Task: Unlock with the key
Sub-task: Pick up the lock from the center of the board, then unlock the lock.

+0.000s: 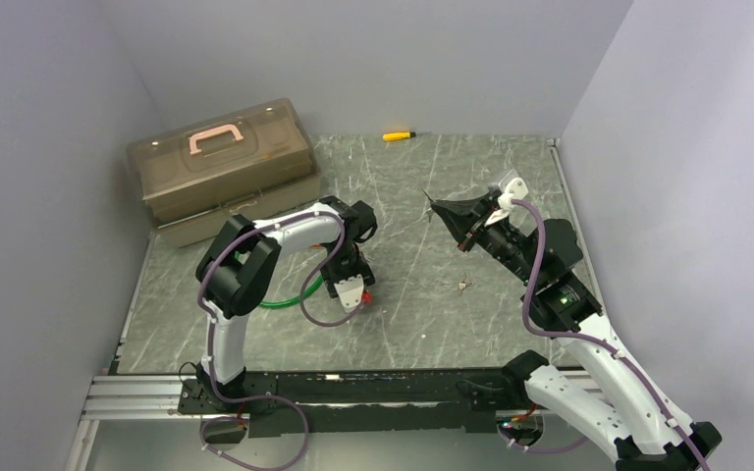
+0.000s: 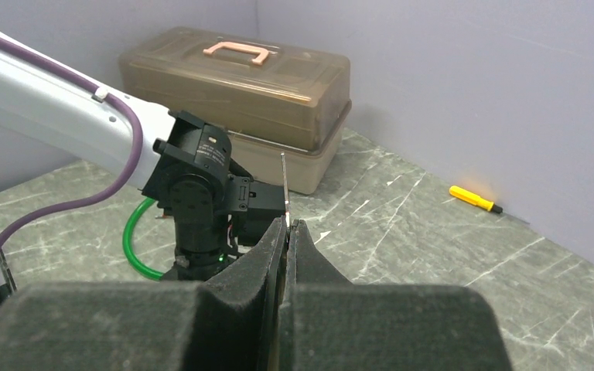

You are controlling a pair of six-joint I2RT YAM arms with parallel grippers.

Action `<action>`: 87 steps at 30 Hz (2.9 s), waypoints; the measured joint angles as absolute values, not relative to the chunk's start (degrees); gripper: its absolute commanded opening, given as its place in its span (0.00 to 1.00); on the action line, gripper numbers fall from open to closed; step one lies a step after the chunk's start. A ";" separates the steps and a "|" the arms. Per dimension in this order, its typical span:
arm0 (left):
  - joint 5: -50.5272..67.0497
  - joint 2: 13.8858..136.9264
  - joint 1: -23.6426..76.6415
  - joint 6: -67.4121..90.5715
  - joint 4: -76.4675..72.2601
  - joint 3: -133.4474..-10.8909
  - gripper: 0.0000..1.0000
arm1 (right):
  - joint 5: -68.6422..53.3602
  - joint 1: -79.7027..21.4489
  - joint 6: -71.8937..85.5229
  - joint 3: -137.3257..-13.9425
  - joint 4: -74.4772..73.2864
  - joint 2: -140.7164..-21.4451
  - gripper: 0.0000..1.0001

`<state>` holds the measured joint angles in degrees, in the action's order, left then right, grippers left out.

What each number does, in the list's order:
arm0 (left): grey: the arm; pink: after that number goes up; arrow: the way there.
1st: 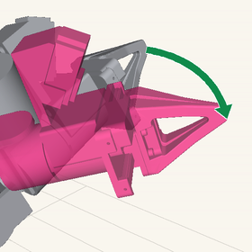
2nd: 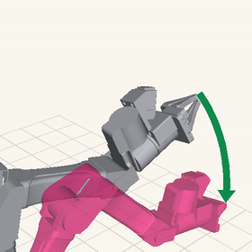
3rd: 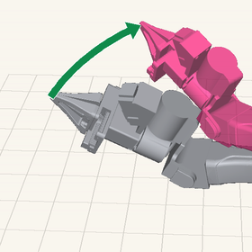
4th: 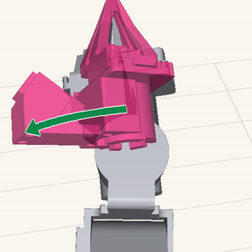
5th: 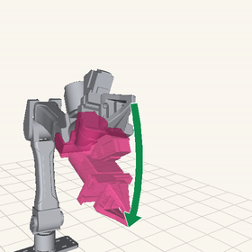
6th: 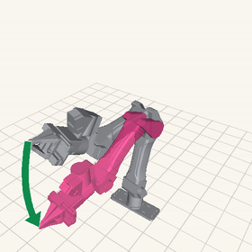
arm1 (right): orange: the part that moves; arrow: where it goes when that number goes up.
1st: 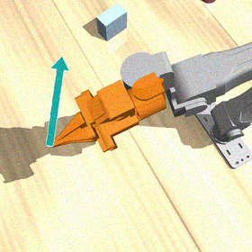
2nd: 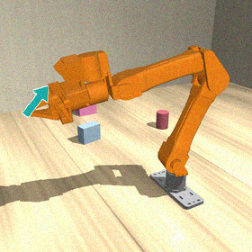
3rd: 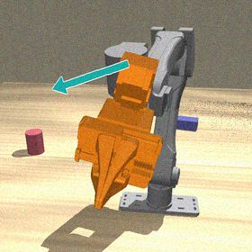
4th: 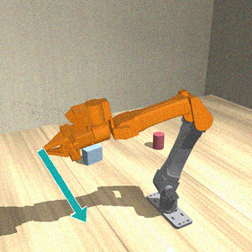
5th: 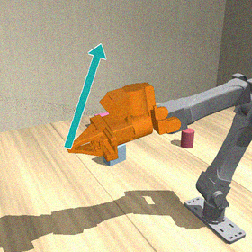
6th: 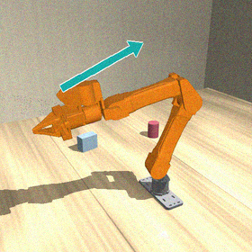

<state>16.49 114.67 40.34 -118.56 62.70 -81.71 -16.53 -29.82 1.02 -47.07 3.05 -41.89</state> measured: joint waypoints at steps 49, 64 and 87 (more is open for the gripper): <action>5.48 47.64 43.59 -91.55 20.47 -55.18 0.00 | -41.80 -36.73 7.66 -76.53 -26.55 -66.54 0.00; 4.45 52.05 47.35 -90.52 14.02 -55.20 0.00 | -38.22 -36.84 10.98 -76.31 -26.96 -70.50 0.00; 1.26 53.01 48.40 -93.30 14.22 -54.13 0.00 | -31.70 -36.84 11.35 -76.12 -28.03 -70.11 0.00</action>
